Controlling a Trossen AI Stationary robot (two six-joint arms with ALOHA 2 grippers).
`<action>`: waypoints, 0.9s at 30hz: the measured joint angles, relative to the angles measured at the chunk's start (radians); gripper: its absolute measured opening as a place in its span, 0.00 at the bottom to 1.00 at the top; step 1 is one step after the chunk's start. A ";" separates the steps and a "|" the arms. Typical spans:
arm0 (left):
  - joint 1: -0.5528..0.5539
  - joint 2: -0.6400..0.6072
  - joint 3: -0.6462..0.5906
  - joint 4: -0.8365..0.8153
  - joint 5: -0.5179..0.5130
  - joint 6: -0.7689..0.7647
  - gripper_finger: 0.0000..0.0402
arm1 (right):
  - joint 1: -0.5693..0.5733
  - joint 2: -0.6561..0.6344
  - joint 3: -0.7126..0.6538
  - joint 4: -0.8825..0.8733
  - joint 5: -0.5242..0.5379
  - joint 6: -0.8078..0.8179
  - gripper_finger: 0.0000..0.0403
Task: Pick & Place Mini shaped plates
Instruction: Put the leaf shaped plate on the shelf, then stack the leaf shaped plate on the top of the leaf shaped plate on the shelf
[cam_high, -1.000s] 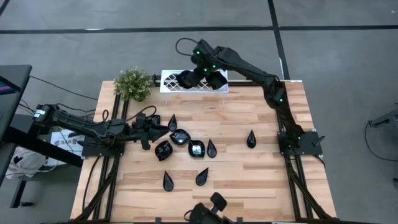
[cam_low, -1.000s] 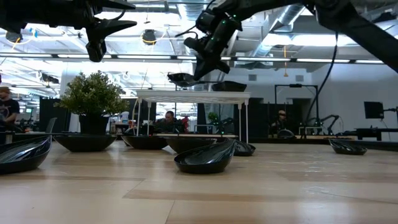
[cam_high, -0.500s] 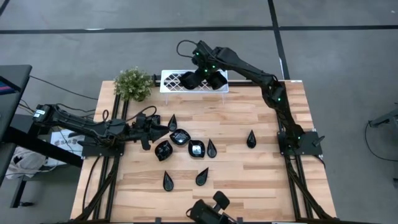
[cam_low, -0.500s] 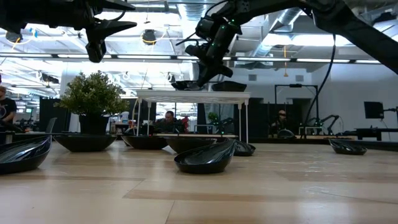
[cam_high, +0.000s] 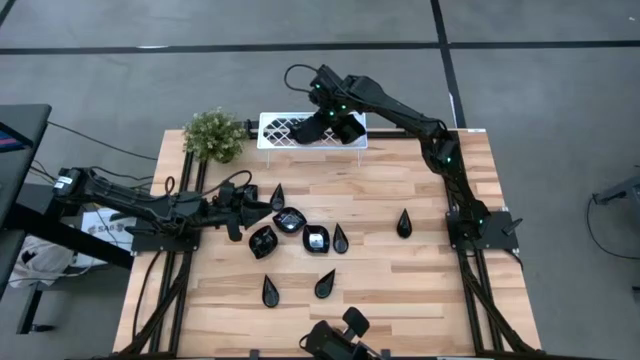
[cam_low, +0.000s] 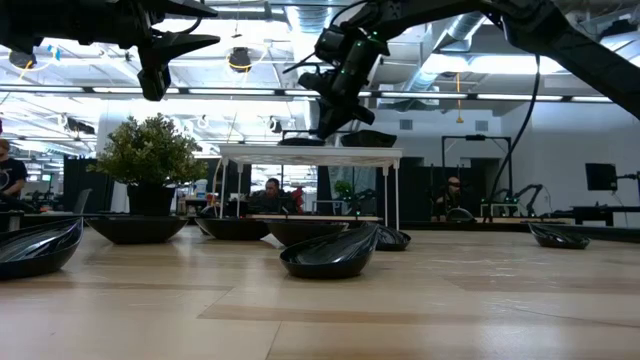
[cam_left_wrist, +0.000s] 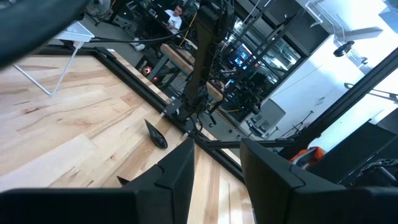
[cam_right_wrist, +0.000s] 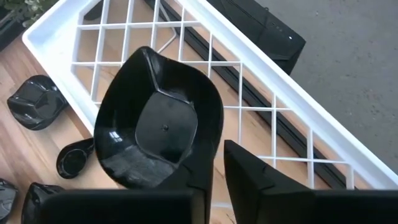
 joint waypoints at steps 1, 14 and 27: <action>0.000 0.000 0.000 0.000 0.000 0.000 0.33 | 0.000 0.000 0.000 0.000 0.000 0.000 0.10; 0.000 0.000 0.000 -0.005 0.000 0.000 0.33 | 0.009 -0.101 0.000 0.061 0.078 -0.054 0.12; 0.000 0.000 0.000 -0.018 -0.002 0.002 0.33 | 0.235 -0.397 0.001 0.102 0.340 -0.309 0.12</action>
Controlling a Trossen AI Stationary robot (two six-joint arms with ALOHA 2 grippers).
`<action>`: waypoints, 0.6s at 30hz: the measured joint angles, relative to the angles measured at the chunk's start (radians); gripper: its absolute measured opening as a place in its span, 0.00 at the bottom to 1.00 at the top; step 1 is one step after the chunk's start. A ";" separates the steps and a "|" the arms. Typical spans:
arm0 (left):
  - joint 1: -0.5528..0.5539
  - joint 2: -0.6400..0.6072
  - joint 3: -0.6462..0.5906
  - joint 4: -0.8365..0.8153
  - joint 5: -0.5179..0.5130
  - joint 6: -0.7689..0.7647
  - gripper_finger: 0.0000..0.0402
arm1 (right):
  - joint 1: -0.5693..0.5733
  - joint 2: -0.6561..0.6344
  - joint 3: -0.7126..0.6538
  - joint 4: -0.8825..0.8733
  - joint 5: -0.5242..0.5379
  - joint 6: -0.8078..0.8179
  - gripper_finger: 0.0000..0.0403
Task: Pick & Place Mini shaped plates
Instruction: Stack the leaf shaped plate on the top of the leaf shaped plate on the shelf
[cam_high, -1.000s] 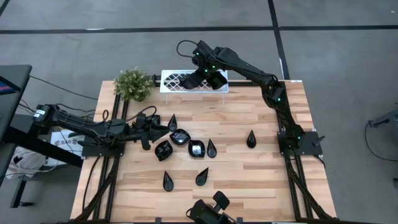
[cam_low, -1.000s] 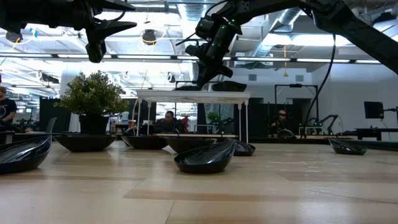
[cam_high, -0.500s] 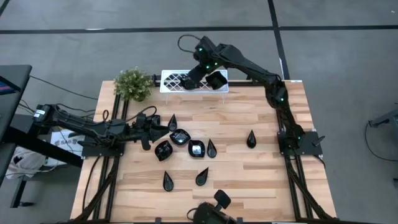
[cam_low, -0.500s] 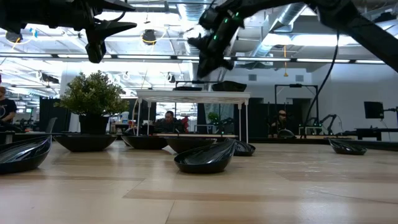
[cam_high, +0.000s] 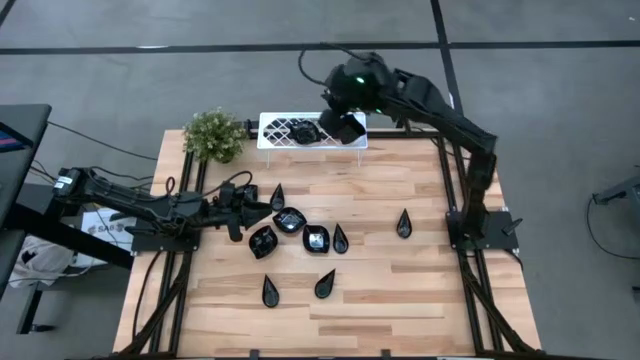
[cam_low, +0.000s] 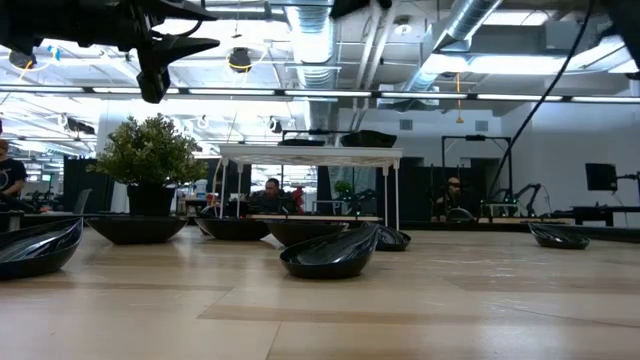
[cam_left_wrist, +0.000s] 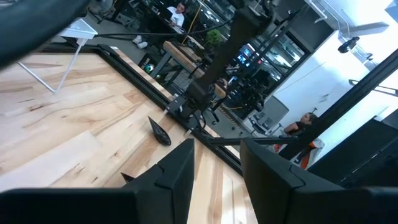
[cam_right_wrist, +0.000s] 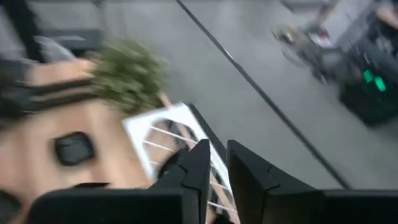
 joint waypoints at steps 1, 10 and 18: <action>0.000 0.000 0.000 -0.001 -0.008 -0.001 0.33 | 0.027 -0.023 0.000 -0.001 0.000 -0.011 0.12; 0.000 0.000 0.000 -0.001 -0.087 0.000 0.33 | 0.186 -0.266 -0.169 -0.003 0.003 -0.050 0.12; 0.001 0.000 0.000 -0.002 -0.129 0.000 0.33 | 0.201 -0.591 -0.754 0.303 0.057 0.066 0.12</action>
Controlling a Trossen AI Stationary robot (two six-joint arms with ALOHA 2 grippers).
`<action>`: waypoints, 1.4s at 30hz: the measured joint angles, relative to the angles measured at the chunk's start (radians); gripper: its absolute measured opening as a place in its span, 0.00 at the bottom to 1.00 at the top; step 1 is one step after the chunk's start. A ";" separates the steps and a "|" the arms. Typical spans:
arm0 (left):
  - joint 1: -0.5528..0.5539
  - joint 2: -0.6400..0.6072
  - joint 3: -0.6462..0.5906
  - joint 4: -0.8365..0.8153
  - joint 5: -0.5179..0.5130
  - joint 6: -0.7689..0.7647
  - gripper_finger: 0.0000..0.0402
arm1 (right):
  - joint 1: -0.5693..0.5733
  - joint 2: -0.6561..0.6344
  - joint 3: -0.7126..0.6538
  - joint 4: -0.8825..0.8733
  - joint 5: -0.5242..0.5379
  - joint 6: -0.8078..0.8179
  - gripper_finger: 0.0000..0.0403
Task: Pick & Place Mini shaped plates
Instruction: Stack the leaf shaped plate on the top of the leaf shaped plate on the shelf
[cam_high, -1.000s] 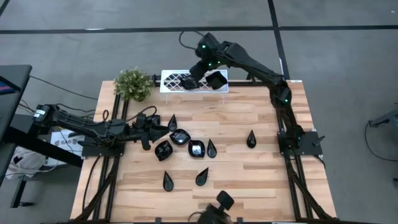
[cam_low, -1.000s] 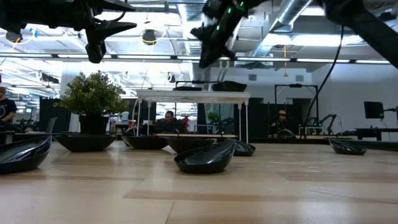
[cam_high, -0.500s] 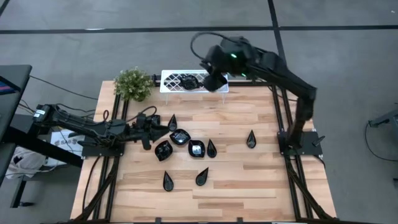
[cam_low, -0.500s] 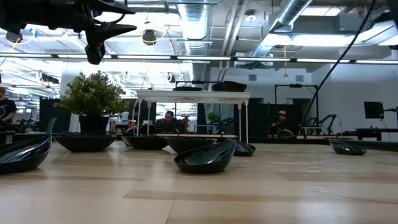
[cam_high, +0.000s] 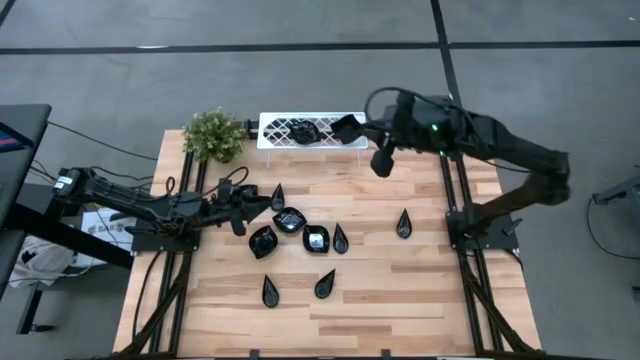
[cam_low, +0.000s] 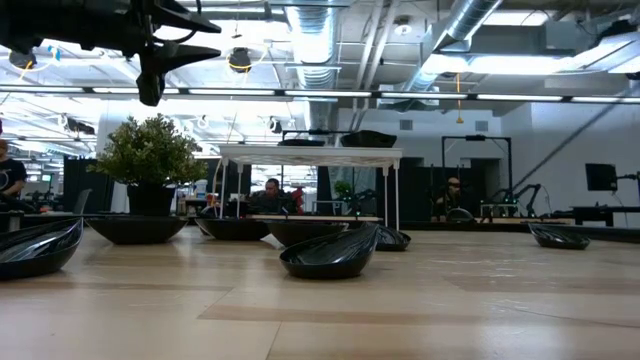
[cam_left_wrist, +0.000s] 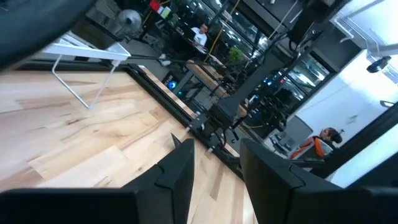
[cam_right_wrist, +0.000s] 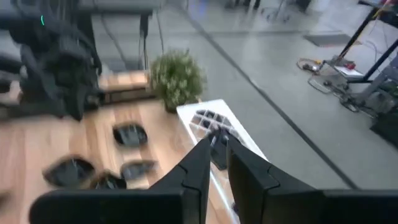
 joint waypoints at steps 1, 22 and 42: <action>0.000 0.000 0.000 0.000 -0.001 0.000 0.33 | 0.020 -0.043 -0.080 0.092 0.000 0.011 0.12; -0.031 -0.001 -0.070 0.022 0.094 -0.134 0.33 | 0.139 -0.047 -0.607 0.744 -0.006 0.043 0.12; -0.038 -0.006 -0.071 0.062 0.199 0.010 0.33 | 0.241 0.264 -0.491 0.569 -0.064 0.060 0.12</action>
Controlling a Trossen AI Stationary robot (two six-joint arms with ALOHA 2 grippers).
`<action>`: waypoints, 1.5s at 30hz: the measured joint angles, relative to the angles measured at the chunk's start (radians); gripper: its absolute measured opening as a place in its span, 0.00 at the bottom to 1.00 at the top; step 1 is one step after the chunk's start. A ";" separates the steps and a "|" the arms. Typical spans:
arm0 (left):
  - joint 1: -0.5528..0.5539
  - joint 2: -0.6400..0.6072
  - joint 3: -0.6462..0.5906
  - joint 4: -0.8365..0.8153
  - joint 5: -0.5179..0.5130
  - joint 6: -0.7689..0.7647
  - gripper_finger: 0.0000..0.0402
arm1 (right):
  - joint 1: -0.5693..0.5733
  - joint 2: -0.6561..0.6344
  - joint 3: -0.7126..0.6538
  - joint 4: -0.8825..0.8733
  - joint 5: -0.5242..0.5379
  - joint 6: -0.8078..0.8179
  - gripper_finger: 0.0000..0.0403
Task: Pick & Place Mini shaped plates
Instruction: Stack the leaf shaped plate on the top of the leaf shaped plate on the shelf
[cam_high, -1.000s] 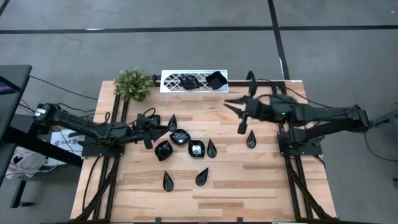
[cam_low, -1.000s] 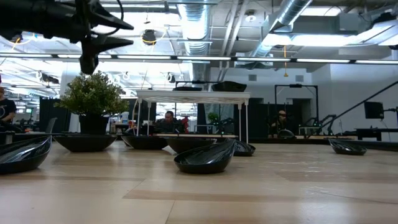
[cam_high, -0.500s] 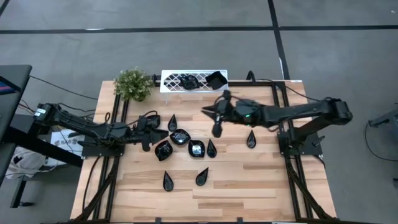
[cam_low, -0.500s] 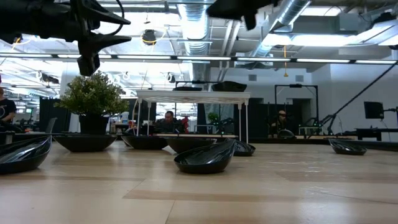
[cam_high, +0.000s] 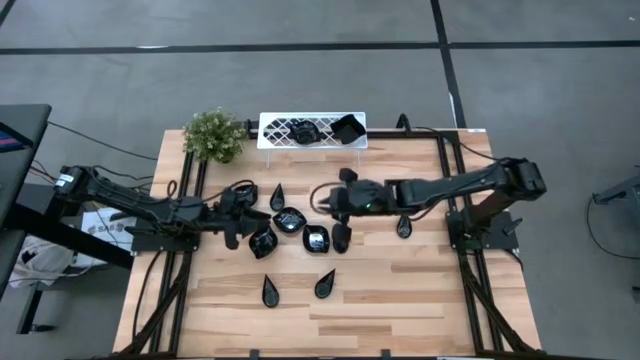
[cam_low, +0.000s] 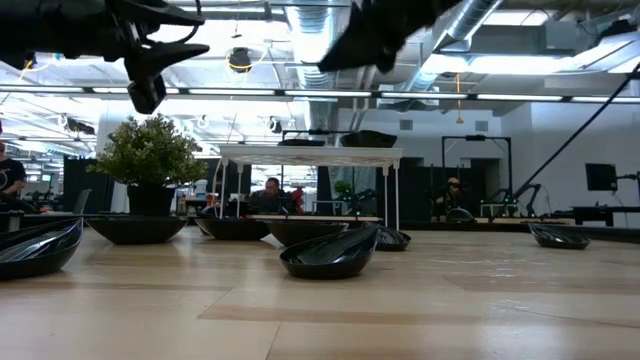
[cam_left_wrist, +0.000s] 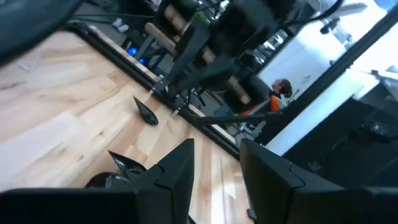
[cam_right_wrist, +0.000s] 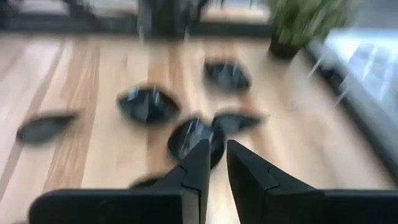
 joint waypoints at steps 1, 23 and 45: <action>-0.004 -0.002 0.000 0.002 0.003 0.024 0.33 | 0.005 0.010 0.000 -0.028 0.000 0.020 0.12; -0.117 -0.005 0.009 0.001 0.017 0.305 0.33 | 0.142 0.377 0.130 -0.129 0.005 0.050 0.36; -0.187 -0.005 -0.008 -0.120 -0.058 0.090 0.33 | 0.171 0.456 0.171 -0.121 0.037 0.059 0.42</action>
